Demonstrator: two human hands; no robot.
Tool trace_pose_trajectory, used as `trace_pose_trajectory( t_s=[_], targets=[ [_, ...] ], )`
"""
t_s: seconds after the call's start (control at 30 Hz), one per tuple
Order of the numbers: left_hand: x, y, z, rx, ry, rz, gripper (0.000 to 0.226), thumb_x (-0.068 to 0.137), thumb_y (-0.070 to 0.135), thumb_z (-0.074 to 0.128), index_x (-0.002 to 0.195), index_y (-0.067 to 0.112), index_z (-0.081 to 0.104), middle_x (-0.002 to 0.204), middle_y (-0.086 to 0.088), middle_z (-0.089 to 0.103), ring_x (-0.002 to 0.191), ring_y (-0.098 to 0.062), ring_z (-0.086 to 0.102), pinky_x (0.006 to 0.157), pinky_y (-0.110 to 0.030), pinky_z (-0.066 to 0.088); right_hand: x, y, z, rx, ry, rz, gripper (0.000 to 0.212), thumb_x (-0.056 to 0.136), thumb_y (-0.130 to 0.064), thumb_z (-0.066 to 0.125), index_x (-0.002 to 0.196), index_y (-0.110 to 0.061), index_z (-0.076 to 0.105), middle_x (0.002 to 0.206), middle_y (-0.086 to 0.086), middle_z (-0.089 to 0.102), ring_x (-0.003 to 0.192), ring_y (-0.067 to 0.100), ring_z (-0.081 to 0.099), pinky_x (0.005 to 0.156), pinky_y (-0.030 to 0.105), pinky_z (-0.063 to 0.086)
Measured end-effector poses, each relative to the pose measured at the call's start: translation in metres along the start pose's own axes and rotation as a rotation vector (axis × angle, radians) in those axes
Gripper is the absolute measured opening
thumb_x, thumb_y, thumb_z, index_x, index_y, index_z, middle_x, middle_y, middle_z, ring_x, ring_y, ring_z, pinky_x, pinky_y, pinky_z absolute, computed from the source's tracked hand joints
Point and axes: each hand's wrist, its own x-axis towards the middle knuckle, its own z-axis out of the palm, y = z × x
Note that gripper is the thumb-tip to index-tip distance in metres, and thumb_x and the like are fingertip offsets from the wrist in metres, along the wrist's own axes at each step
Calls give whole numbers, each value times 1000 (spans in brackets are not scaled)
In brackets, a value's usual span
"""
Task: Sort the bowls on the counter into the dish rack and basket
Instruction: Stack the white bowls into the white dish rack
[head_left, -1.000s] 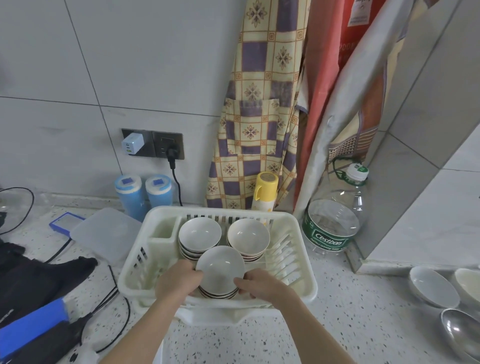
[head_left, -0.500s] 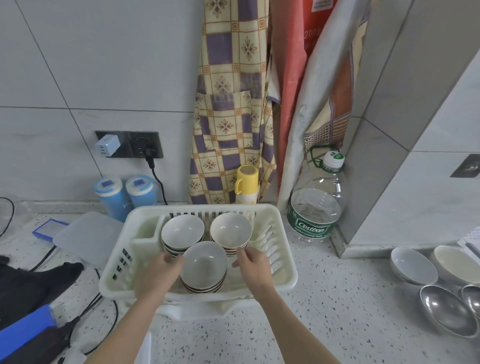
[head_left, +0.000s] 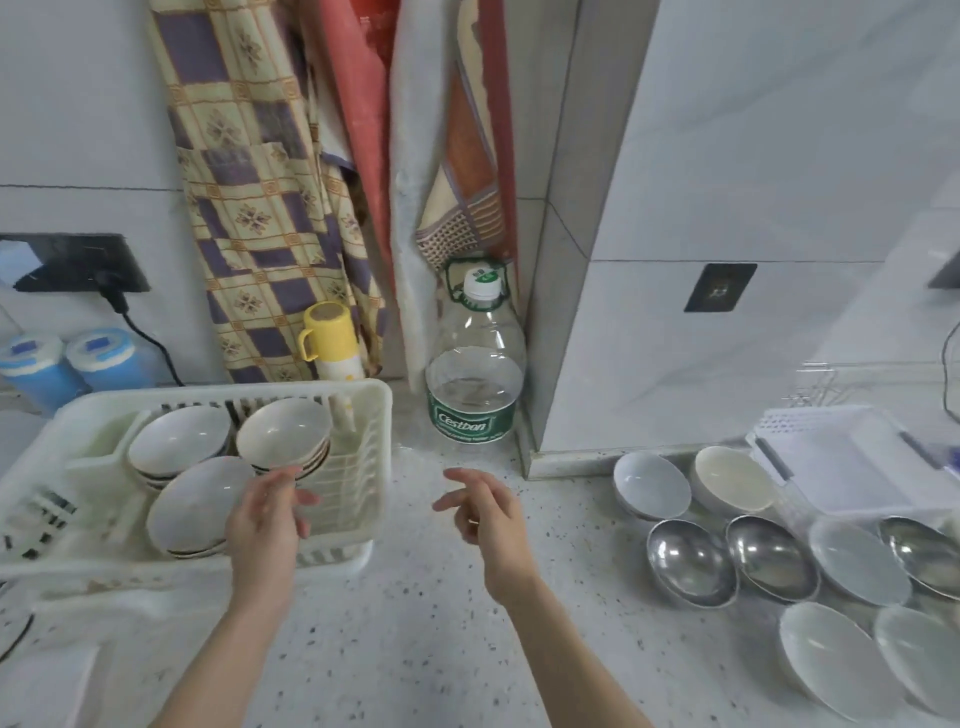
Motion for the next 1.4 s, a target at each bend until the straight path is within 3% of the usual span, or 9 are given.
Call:
trace_pose_trajectory(
  t_s=[0.1, 0.27, 0.47, 0.63, 0.7, 0.9, 1.13, 1.27, 1.4],
  targets=[
    [-57, -26, 69, 43, -113, -43, 24, 98, 15, 52, 82, 25, 68, 64, -4, 63, 39, -7, 42, 40, -14, 36, -6, -23, -83, -15, 98, -34, 23, 97, -16, 50, 95, -17, 73, 74, 9, 73, 48, 9, 37, 45, 15, 32],
    [-161, -84, 172, 280, -462, -228, 17, 99, 21, 54, 93, 19, 69, 69, -2, 71, 44, -12, 48, 44, -19, 40, -25, -45, -200, -33, 311, -27, 21, 96, -17, 54, 92, -17, 75, 71, 5, 73, 48, 7, 39, 45, 13, 35],
    [-253, -121, 254, 508, -824, -445, 17, 98, 35, 53, 100, 20, 61, 77, 3, 74, 44, -6, 50, 55, -22, 44, -53, -51, -290, -35, 488, 13, 18, 94, -18, 57, 93, -16, 75, 69, 1, 72, 48, 7, 40, 45, 14, 36],
    [-298, -128, 293, 694, -1083, -580, 34, 95, 51, 46, 116, 24, 49, 89, 4, 72, 45, -4, 48, 39, -15, 30, -73, -47, -321, 16, 549, 39, 19, 95, -13, 55, 93, -14, 74, 66, 2, 71, 45, 5, 39, 43, 13, 34],
    [-308, -130, 304, 686, -1088, -660, 33, 89, 56, 48, 106, 27, 50, 94, 1, 71, 47, -7, 47, 40, -17, 25, -82, -46, -331, 23, 581, 40, 21, 96, -10, 52, 95, -11, 73, 66, 3, 72, 43, 4, 40, 42, 13, 34],
    [-330, -142, 325, 618, -1064, -678, 8, 88, 34, 46, 92, 35, 53, 93, -5, 73, 44, -8, 47, 43, -20, 29, -109, -48, -360, -35, 668, 53, 21, 94, -14, 52, 94, -15, 73, 70, 1, 71, 48, 7, 41, 49, 18, 35],
    [-344, -153, 339, 511, -906, -742, 26, 94, 14, 43, 118, 20, 48, 92, -11, 75, 52, -12, 52, 41, -19, 35, -130, -41, -378, 123, 796, 14, 18, 94, -16, 55, 95, -12, 72, 66, 4, 69, 46, 8, 39, 49, 21, 33],
    [-340, -152, 335, 466, -850, -687, 27, 90, 8, 42, 111, 20, 52, 79, -14, 77, 43, -9, 47, 39, -19, 33, -140, -34, -384, 262, 930, 35, 18, 92, -19, 55, 85, -15, 71, 62, 2, 67, 46, 10, 38, 50, 23, 29],
    [-326, -148, 322, 443, -792, -658, 28, 89, 7, 45, 114, 15, 55, 72, -14, 76, 39, -9, 45, 38, -20, 32, -153, -18, -386, 371, 940, 116, 32, 96, -31, 49, 78, -11, 67, 63, 2, 67, 43, 8, 41, 43, 19, 28]
  ],
)
